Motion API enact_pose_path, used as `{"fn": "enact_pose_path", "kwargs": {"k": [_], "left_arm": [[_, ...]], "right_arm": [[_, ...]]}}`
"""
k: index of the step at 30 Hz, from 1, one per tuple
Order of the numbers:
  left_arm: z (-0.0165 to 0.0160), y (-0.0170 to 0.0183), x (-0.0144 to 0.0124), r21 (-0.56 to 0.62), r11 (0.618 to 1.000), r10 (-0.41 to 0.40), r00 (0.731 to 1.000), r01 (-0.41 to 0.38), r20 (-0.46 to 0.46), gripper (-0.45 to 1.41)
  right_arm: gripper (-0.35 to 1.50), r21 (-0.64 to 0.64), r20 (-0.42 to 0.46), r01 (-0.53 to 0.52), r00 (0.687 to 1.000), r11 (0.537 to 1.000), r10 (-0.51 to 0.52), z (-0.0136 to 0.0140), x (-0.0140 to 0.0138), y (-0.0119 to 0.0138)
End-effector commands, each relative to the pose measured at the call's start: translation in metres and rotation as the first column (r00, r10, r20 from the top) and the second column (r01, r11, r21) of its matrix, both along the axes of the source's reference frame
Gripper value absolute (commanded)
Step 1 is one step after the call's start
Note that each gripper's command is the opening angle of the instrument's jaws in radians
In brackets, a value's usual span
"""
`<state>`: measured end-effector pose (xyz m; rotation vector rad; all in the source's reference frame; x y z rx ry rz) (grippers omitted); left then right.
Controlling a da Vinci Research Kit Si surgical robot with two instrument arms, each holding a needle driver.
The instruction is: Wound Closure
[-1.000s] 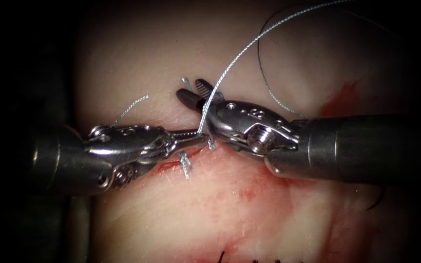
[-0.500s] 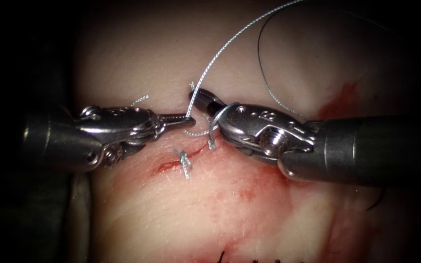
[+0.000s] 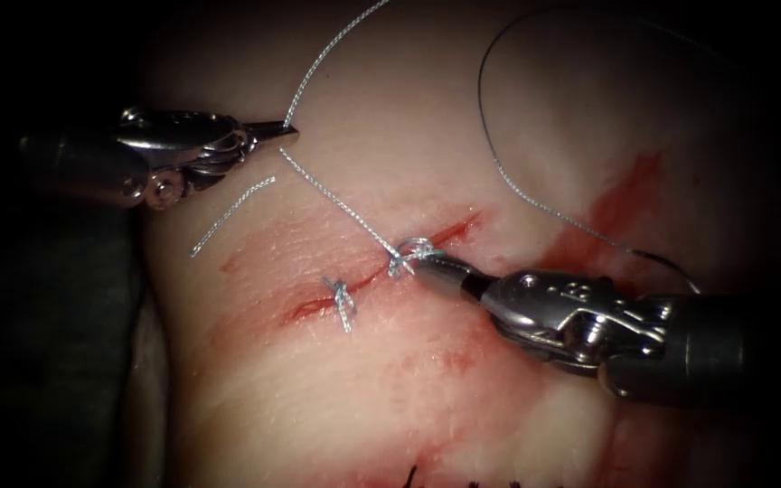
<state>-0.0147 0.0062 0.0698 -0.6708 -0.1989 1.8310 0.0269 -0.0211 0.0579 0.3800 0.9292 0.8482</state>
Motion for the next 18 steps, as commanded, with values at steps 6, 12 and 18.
{"fn": "enact_pose_path", "kwargs": {"k": [6,12,18], "left_arm": [[-0.0001,0.0021,-0.0006,-0.091,0.994,0.053,0.994,-0.062,-0.095,-0.45],[0.0002,0.0053,-0.0007,-0.219,0.945,0.159,0.927,-0.243,-0.339,-0.45],[0.0017,0.0074,-0.0002,-0.185,0.803,0.341,0.691,-0.567,-0.638,-0.45]], "right_arm": [[-0.35,0.018,-0.066,0.143,0.988,0.99,-0.141,-0.0019,0.0005,-0.004],[-0.35,0.021,-0.094,0.181,0.979,0.983,-0.178,-0.0034,0.0014,-0.0057],[-0.35,0.027,-0.105,0.21,0.973,0.977,-0.206,-0.0035,0.0015,-0.0071]]}}
